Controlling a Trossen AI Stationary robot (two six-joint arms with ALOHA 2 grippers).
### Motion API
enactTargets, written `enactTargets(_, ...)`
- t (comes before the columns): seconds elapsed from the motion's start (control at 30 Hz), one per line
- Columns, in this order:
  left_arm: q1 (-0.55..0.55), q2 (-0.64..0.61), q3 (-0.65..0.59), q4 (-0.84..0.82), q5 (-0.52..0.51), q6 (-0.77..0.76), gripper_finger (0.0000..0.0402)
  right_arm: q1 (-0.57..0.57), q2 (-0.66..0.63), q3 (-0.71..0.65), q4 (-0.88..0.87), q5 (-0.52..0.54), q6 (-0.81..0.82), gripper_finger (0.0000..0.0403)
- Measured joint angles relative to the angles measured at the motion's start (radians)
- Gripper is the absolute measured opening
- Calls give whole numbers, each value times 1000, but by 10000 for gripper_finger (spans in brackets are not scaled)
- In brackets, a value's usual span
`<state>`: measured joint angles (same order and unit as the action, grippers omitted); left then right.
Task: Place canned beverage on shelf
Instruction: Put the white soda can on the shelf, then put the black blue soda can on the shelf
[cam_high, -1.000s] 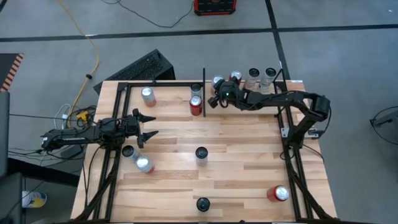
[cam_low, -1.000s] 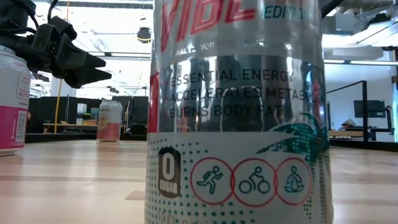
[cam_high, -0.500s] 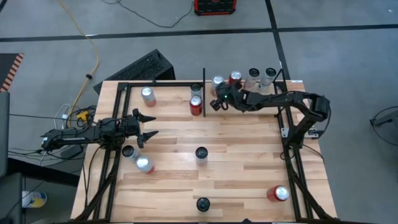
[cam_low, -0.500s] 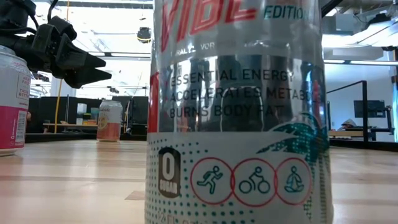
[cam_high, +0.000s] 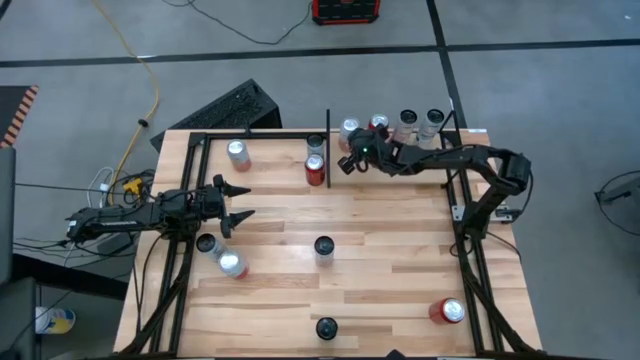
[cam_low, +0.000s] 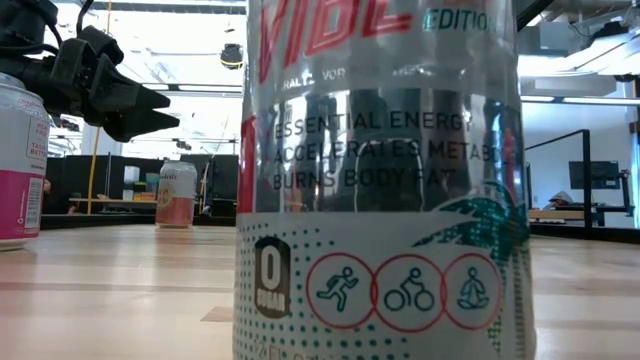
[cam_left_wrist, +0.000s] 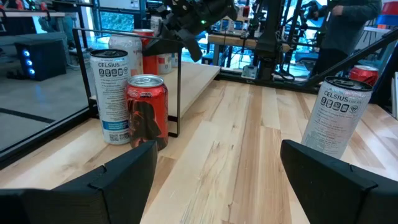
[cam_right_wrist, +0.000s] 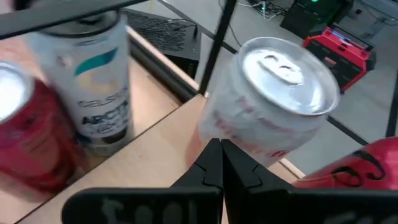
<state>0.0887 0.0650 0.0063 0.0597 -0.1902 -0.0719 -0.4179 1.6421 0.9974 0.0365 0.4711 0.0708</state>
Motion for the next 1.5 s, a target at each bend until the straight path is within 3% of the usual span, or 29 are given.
enactTargets(0.27, 0, 0, 0, 0, 0, 0, 327, 70, -88, 0, -90, -3, 51, 22)
enactTargets(0.4, 0, 0, 0, 0, 0, 0, 327, 137, -208, 0, -256, -3, 122, 22)
enactTargets(0.57, 0, 0, 0, 0, 0, 0, 327, 300, -393, 0, -429, -58, 246, 23)
enactTargets(0.83, 0, 0, 0, 0, 0, 0, 327, 663, -583, 62, -551, -17, 468, 19)
enactTargets(1.07, 0, 0, 0, 0, 0, 0, 327, 887, -534, 238, -642, 54, 458, 19)
enactTargets(1.33, 0, 0, 0, 0, 0, 0, 327, 916, -400, 308, -601, 57, 327, 29)
enactTargets(1.5, 0, 0, 0, 0, 0, 0, 327, 898, -290, 309, -454, -4, 195, 33)
